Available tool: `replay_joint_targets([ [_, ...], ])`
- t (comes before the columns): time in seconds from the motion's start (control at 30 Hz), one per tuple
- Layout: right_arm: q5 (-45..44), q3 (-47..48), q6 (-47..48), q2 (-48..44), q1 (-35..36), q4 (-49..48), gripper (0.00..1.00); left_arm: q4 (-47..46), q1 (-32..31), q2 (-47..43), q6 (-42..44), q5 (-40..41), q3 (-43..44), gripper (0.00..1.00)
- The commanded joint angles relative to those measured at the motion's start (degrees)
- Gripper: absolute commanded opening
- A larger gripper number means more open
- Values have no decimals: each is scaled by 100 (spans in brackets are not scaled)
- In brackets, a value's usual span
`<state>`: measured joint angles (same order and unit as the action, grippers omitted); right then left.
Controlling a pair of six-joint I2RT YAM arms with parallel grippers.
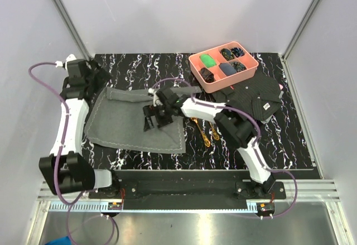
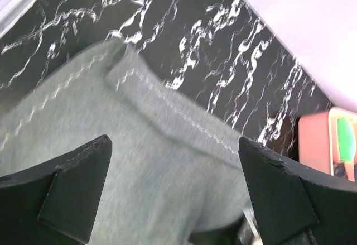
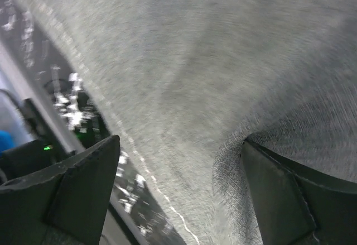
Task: Fold the napkin, place the utensils inside, and roll it up
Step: Flatten the napkin out
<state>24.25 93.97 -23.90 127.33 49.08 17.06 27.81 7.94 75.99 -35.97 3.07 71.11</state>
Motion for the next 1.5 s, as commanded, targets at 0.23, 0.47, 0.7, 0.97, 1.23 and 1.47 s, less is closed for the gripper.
replay_joint_targets([
  [0.23,951,1782,-643,1120,1025,175,97,637,1068,-875,783,-1195,122,99],
  [0.47,-304,1003,508,-433,604,614,97,568,1095,-1024,810,-1335,-755,99],
  [0.7,-1458,-81,2362,-1193,-134,755,92,515,1104,-963,1074,-1283,-1082,99],
  [0.97,-1722,164,3242,-499,-267,773,75,436,1095,-752,1232,-1124,-1047,99],
  [1.23,-1836,464,3409,-42,-276,781,68,330,1095,-664,1250,-1159,-1126,99],
  [1.47,-2038,543,3427,90,-285,781,46,304,1104,-681,1267,-1160,-1196,99],
])
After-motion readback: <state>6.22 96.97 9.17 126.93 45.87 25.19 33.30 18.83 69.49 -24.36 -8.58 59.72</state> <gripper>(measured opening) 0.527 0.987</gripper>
